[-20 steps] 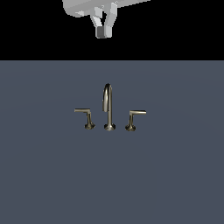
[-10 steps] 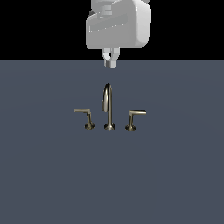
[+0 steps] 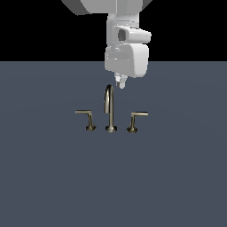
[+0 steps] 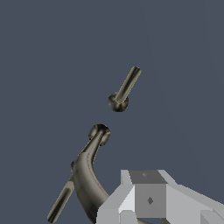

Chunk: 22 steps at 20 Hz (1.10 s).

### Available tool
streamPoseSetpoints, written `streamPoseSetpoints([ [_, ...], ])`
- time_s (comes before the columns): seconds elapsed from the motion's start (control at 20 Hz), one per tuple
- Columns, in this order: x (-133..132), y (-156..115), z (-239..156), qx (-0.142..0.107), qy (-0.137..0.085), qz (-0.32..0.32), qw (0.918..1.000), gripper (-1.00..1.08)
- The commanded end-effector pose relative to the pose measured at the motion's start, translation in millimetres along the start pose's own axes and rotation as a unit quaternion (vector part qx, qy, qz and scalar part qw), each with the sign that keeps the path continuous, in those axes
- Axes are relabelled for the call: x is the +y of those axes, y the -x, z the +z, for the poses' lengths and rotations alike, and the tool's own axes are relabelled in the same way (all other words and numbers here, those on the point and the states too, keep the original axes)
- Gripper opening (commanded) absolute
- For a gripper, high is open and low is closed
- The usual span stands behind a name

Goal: Turn on the faucet by rotating a designated handle.

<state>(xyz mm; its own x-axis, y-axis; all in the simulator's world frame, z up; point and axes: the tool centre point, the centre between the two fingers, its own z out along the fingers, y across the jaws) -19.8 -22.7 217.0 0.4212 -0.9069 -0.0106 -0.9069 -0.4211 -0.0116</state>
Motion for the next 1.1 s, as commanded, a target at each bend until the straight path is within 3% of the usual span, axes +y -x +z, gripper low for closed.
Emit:
streamPoseSetpoints([
  [0.0,-7,-14,17,0.001,0.001,0.034,0.9994,-1.00],
  [0.6,-25,-87,92,0.007,0.004,0.190,0.9818,-1.00],
  [1.05,-26,-118,121,0.007,0.004,0.253,0.9675,-1.00],
])
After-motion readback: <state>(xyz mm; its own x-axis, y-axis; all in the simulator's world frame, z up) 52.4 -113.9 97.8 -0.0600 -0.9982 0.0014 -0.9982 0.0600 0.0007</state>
